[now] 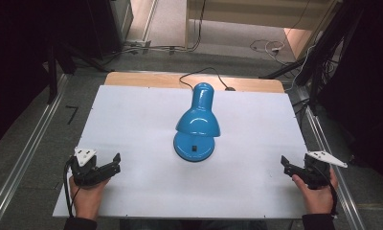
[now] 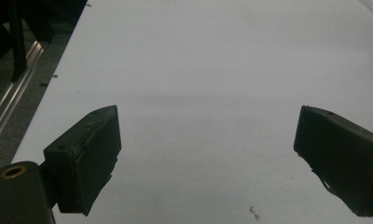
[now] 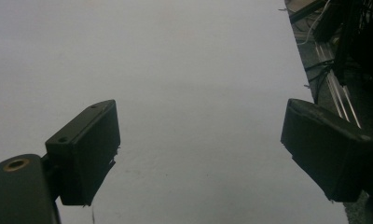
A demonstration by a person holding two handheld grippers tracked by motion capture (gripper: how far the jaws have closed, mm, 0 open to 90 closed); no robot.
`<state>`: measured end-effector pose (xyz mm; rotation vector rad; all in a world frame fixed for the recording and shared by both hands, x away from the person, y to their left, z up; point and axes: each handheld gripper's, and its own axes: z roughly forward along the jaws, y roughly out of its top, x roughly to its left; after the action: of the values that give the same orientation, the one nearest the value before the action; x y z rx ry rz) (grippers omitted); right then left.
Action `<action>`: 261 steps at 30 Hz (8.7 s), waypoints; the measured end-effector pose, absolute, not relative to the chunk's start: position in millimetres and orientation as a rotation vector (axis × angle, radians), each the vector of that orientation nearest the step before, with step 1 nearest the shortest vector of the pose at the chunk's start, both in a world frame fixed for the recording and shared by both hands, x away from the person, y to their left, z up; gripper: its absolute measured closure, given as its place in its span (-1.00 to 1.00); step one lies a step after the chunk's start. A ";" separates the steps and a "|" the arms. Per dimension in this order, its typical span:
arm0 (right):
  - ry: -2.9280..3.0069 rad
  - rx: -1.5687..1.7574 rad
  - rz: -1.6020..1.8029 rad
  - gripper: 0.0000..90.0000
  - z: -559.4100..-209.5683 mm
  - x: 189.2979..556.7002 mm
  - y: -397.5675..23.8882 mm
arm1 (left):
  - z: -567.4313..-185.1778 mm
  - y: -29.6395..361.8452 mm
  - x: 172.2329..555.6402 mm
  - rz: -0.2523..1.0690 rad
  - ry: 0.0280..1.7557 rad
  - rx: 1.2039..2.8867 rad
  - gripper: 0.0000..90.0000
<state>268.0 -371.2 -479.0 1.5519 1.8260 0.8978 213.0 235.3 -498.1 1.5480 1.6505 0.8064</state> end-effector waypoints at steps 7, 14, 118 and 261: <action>1.842 1.560 0.904 -0.76 -482.3 272.1 -371.5 | -493.6 229.2 210.8 0.790 1.629 1.540 -0.82; 1.842 1.565 0.910 -0.76 -482.3 272.9 -372.5 | -490.6 221.9 209.2 0.769 1.609 1.536 -0.82; 1.843 1.576 0.907 -0.75 -482.8 273.1 -374.3 | -482.0 123.7 247.2 0.603 1.383 1.669 -0.70; 1.864 1.603 0.916 -0.72 -484.1 274.3 -375.6 | -504.3 37.5 295.2 0.419 1.127 1.847 1.00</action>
<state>274.3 -375.6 -484.1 1.6033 1.8638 0.9158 295.2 37.5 -504.3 1.8471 1.1272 0.4190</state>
